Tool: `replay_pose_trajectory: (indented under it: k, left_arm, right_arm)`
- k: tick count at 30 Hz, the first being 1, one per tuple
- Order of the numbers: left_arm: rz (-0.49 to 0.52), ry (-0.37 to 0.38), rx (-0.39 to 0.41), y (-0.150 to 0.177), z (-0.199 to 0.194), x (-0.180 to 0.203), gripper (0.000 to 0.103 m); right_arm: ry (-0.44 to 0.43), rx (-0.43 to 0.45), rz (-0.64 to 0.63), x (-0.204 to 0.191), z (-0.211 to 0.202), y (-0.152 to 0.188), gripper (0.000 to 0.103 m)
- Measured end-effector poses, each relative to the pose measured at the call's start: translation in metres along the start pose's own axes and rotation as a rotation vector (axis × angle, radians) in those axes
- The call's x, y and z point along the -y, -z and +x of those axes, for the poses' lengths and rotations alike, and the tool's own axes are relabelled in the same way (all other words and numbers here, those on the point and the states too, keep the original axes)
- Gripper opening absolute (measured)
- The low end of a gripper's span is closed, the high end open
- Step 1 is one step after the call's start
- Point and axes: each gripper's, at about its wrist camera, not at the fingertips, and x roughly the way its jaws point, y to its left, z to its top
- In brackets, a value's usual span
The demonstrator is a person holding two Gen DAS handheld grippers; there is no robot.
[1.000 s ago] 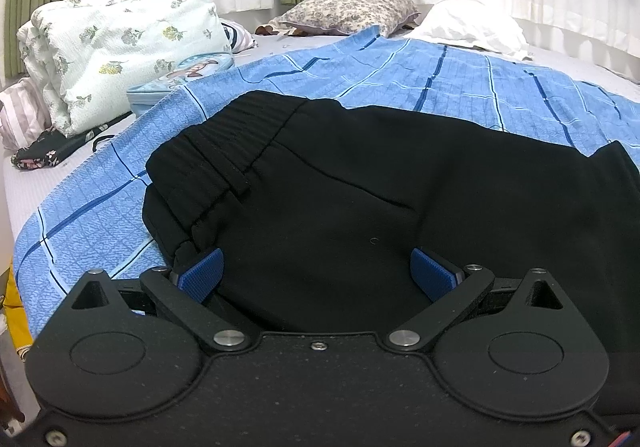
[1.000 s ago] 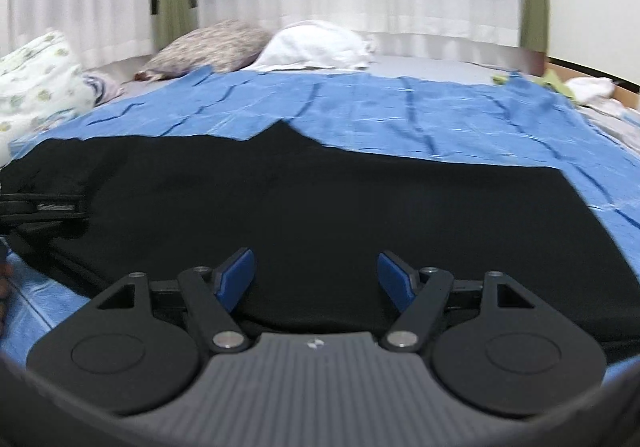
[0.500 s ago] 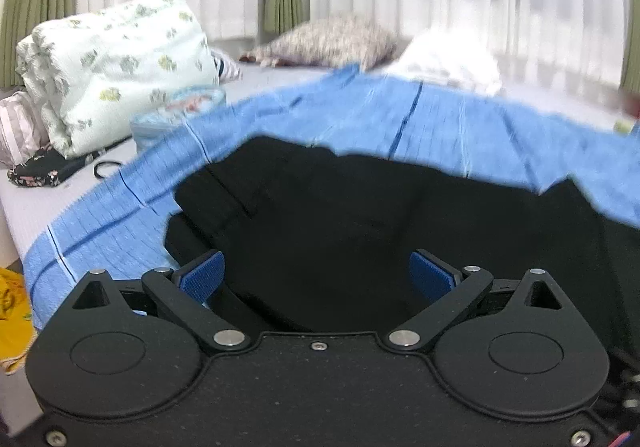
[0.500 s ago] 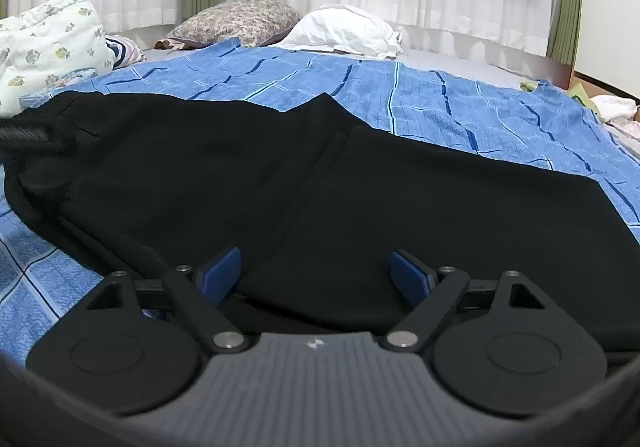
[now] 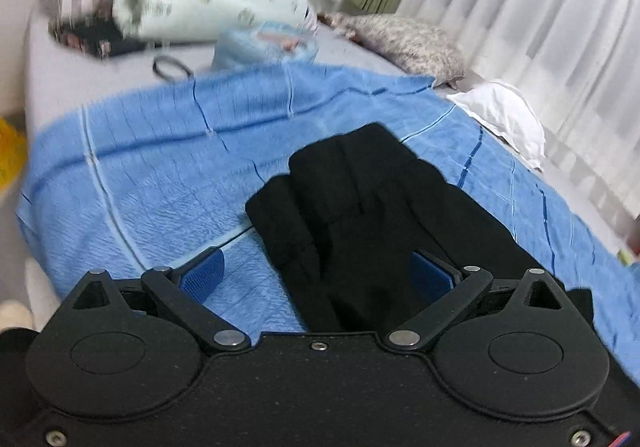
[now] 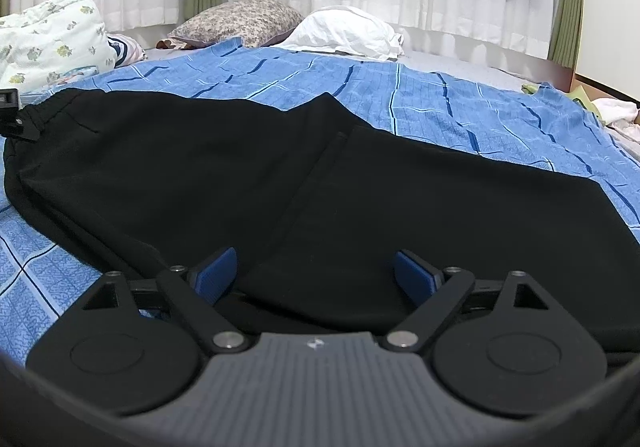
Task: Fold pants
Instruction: 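Grasp the trouser edge with the left tool and lift it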
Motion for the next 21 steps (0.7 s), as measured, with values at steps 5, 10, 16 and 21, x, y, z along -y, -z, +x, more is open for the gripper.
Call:
replay_pose_trajectory:
  k: [5, 10, 16, 21]
  left_arm:
    - [0.039, -0.009, -0.001, -0.006, 0.022, 0.006, 0.1]
    - [0.069, -0.013, 0.006, -0.005, 0.032, 0.018, 0.083]
    - [-0.005, 0.03, 0.034, -0.01, 0.026, 0.01, 0.029]
    - [0.089, 0.075, 0.128, -0.012, 0.001, 0.032, 0.019]
  right_arm:
    - [0.0, 0.0, 0.001, 0.0, 0.0, 0.0, 0.093]
    - [0.0, 0.001, 0.001, 0.0, 0.0, 0.0, 0.093]
    - [-0.02, -0.013, 0.014, 0.002, -0.003, -0.003, 0.096]
    - [0.002, -0.005, 0.062, 0.02, -0.023, -0.01, 0.097]
